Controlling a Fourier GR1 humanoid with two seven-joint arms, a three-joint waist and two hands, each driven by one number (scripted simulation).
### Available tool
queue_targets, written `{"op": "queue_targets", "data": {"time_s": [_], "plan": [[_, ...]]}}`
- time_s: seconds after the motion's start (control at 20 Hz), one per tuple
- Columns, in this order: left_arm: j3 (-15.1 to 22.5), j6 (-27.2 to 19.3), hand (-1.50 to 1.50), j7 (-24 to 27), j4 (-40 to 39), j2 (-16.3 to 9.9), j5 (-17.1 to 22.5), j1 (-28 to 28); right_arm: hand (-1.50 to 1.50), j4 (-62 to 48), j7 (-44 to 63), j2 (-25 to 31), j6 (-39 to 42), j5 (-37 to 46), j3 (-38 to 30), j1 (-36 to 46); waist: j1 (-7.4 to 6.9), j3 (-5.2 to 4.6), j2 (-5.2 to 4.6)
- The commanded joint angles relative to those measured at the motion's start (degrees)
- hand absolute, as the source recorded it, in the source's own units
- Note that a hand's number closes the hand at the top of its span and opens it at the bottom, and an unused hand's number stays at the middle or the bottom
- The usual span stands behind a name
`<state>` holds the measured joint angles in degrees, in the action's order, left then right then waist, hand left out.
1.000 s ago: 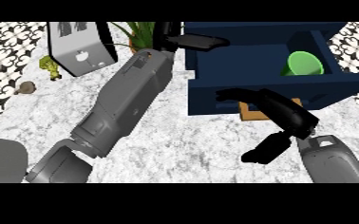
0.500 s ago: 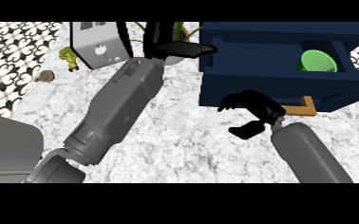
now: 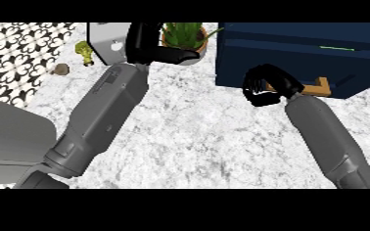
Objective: Pick up the cup, place it into the drawer and close the drawer
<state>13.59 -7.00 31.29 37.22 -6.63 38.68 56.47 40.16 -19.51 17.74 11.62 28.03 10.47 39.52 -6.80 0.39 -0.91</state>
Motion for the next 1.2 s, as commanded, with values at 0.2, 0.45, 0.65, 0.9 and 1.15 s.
{"op": "queue_targets", "data": {"time_s": [0.2, 0.45, 0.65, 0.9, 1.15], "plan": [[0.15, 4.08, -1.5, -2.61, 3.3, -3.81, 0.83, -4.4, 1.5, -10.58, -1.31, 4.51, -3.65, -3.58, -9.31, 11.51, -3.61, -0.04, -1.52], [1.31, 6.15, -1.5, -3.18, 4.3, -5.0, 0.45, -7.95, 1.5, -10.92, -0.38, 7.02, -0.81, -5.13, -10.75, 13.47, -4.52, -0.16, -1.47], [1.26, 6.02, -1.5, -3.45, 5.58, -4.52, 0.75, -7.62, 1.5, -9.99, -0.6, 7.75, 0.38, -6.92, -12.0, 13.32, -5.05, -0.1, -1.7], [1.49, 7.59, -1.5, -3.52, 6.03, -4.71, 1.02, -9.03, 1.5, -8.14, -0.42, 9.22, 2.88, -8.18, -12.42, 13.34, -5.58, -0.2, -2.06], [1.32, 7.92, -1.5, -3.87, 7.04, -5.08, 1.29, -9.05, 1.5, -6.49, 0.25, 11.19, 6.42, -10.08, -13.34, 13.05, -6.07, -0.23, -1.93]]}}
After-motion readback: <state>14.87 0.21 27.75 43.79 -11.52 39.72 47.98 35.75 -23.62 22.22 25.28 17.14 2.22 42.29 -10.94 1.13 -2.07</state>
